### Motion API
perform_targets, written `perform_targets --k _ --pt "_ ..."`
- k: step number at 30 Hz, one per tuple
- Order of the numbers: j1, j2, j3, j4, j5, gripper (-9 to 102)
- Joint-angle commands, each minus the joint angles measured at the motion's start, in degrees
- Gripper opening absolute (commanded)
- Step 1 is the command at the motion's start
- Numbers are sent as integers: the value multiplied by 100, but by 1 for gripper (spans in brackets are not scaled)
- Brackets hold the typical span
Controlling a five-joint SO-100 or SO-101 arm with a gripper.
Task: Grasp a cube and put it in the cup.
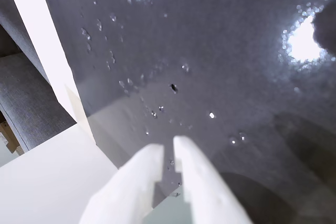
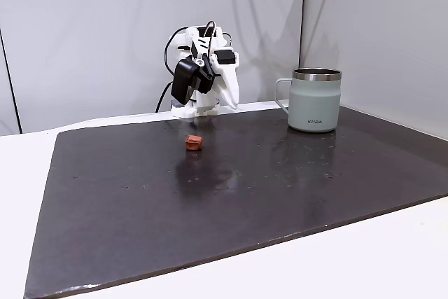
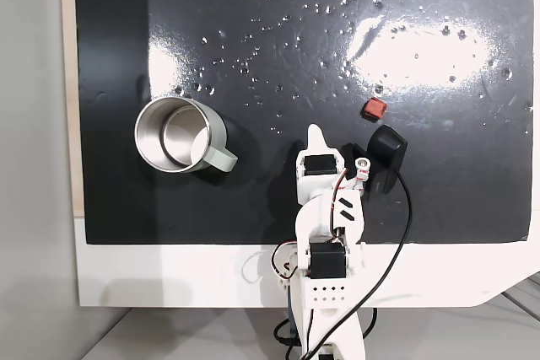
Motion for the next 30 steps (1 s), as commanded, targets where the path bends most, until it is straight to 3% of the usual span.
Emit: perform_targets --k 1,21,27,30 --pt "44 70 -26 18 79 0" --pt "44 70 -79 141 70 0" --pt "-123 9 -932 492 -202 0" --pt "-132 -984 -1784 492 -141 0"
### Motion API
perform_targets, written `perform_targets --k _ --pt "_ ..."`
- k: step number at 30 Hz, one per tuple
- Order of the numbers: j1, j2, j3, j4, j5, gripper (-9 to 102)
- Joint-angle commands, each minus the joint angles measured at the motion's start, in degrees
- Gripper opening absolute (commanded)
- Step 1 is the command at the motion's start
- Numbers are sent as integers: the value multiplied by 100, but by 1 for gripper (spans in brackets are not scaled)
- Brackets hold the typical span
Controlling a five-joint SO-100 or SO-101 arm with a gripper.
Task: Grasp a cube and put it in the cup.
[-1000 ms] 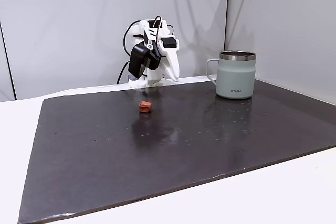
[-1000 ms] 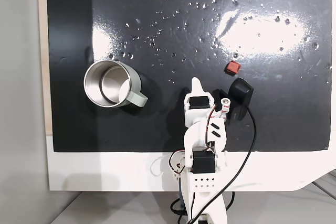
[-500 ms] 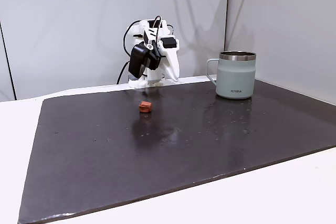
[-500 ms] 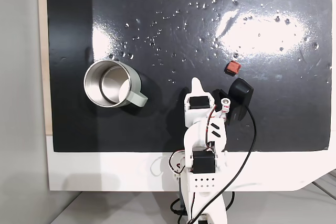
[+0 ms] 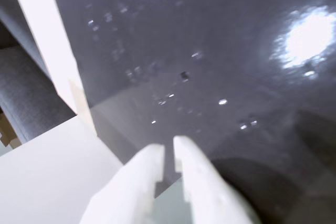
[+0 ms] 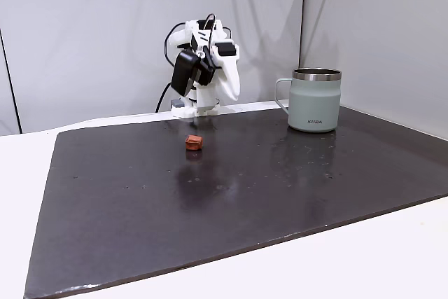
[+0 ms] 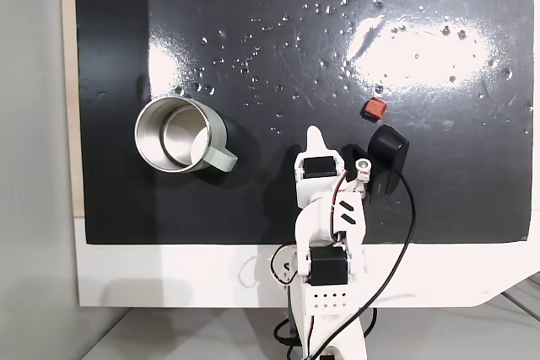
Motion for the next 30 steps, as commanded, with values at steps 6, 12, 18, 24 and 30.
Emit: perform_targets --k 6,12,18,24,30 --pt "308 -2707 -3111 475 343 0" --pt "677 -3480 -4685 1433 404 0" --pt "1327 -3727 -5379 2136 299 0" --pt "1854 -4614 -6012 2602 185 0" --pt "2030 -5739 -6803 2971 202 0"
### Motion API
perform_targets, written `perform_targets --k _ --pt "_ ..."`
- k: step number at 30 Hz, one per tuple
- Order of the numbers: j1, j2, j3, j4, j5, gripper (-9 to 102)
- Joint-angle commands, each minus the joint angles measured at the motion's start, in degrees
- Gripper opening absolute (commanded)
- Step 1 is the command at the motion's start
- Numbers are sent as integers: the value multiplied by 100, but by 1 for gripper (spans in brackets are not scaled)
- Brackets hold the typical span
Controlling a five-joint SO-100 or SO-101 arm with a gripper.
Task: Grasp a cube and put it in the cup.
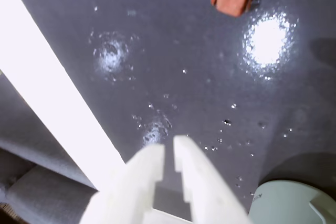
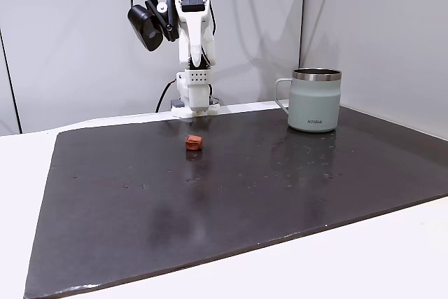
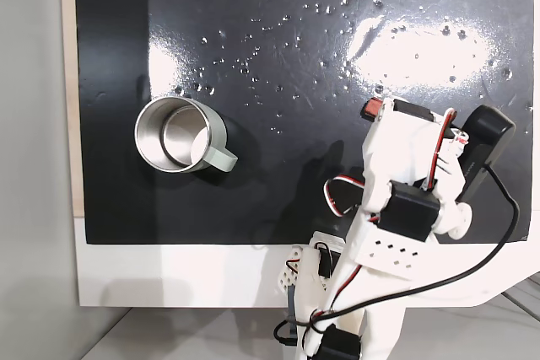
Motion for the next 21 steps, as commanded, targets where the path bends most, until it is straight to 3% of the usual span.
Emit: perform_targets --k 1,13,21 --pt "88 -492 -703 202 -26 0" --pt "378 -2171 -1626 1037 475 0" --pt "360 -2602 -1890 1107 694 0"
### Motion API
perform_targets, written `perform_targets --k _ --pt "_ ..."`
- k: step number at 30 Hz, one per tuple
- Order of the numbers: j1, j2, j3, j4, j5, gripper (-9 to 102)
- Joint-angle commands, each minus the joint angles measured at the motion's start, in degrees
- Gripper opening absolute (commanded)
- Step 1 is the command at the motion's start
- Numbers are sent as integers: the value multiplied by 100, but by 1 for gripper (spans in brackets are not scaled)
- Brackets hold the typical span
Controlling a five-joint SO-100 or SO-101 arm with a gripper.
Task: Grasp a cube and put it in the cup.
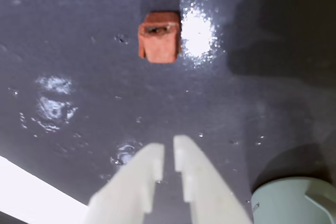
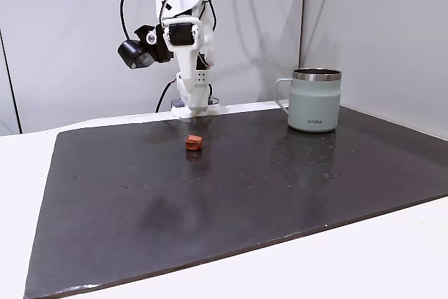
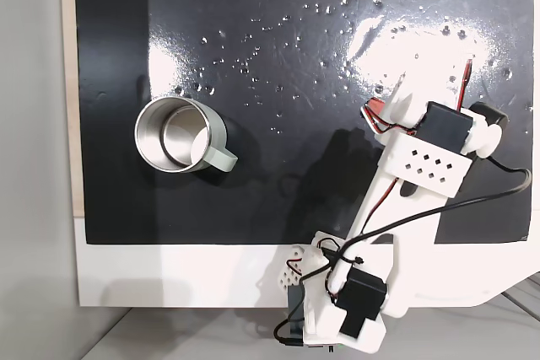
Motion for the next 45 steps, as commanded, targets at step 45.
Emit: perform_targets --k 45 --pt "-62 -905 1573 -1969 -167 25"
